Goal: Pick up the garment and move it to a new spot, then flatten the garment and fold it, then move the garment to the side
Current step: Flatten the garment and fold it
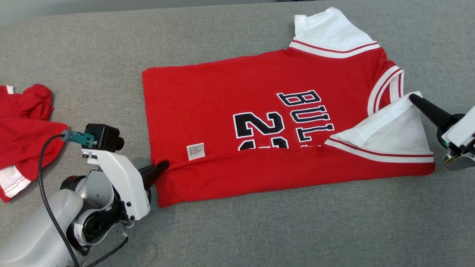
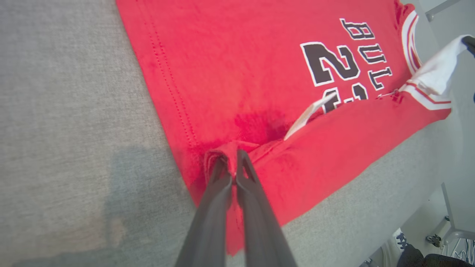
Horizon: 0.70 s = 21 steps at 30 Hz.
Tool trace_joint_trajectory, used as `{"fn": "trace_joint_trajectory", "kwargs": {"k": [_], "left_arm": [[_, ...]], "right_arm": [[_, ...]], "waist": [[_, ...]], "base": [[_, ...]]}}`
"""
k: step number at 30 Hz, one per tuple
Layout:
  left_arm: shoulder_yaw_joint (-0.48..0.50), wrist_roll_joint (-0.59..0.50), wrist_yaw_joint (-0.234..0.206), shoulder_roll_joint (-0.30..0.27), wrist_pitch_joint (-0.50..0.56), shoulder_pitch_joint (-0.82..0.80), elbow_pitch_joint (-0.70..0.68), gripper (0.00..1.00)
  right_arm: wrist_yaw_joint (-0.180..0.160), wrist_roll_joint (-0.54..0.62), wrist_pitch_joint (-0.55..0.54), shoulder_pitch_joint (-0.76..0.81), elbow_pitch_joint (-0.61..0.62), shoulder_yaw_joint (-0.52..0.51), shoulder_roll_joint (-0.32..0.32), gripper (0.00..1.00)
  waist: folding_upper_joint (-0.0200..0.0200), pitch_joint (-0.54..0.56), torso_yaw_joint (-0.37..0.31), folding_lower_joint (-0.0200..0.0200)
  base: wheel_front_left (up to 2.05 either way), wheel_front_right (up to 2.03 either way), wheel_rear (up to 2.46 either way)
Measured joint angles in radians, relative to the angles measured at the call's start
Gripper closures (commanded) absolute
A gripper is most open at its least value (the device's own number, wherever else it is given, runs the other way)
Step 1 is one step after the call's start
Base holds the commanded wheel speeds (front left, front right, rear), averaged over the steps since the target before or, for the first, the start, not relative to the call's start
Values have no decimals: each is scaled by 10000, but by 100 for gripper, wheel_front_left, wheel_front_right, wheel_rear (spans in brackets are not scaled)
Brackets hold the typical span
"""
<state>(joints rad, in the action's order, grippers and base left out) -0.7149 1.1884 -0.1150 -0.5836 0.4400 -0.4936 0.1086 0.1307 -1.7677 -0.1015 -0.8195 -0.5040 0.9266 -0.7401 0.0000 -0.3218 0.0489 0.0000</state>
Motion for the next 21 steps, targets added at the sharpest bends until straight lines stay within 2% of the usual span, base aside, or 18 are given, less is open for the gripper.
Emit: {"fn": "trace_joint_trajectory", "kwargs": {"k": [21], "left_arm": [[-86,-247,481,539,-370,-600,982,100]], "right_arm": [[0,-385,558,-542,-268,290,52,100]], "waist": [[0,-313,267,0]], "base": [[0,0,0]]}}
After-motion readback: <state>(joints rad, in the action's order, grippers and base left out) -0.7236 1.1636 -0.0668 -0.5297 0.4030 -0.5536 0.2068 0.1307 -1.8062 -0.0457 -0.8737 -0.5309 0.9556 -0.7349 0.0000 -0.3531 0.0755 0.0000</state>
